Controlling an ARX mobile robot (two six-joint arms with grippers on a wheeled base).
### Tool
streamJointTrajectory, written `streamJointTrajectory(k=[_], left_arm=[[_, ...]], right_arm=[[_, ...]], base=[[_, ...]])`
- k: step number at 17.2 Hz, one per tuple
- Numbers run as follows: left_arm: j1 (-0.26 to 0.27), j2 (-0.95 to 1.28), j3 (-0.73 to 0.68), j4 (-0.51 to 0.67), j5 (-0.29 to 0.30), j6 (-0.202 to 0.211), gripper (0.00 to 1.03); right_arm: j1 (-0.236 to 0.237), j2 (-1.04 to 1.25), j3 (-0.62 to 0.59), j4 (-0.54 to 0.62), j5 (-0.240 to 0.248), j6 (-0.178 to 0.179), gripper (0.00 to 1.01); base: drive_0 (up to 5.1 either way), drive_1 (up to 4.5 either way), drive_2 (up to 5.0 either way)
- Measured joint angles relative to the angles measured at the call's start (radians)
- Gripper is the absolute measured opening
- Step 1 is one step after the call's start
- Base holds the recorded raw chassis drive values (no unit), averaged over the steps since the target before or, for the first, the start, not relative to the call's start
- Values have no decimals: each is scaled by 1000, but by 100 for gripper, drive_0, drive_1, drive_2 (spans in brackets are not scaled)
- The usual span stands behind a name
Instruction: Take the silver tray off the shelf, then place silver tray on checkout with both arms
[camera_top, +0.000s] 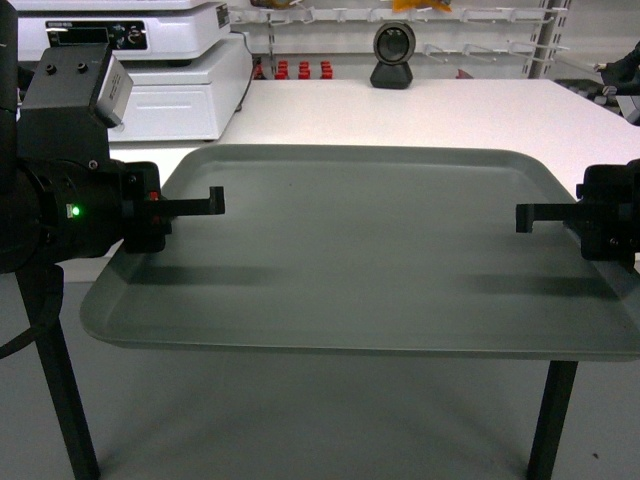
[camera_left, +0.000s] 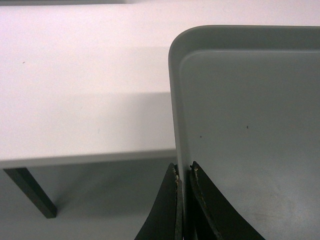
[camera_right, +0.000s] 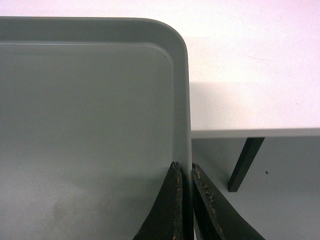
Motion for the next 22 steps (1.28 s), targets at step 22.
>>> streamJointTrajectory(k=[22], left_arm=[[0, 1, 1, -2, 0, 0, 3]], right_arm=[[0, 2, 1, -4, 0, 0, 3]], base=[[-2, 282, -286]])
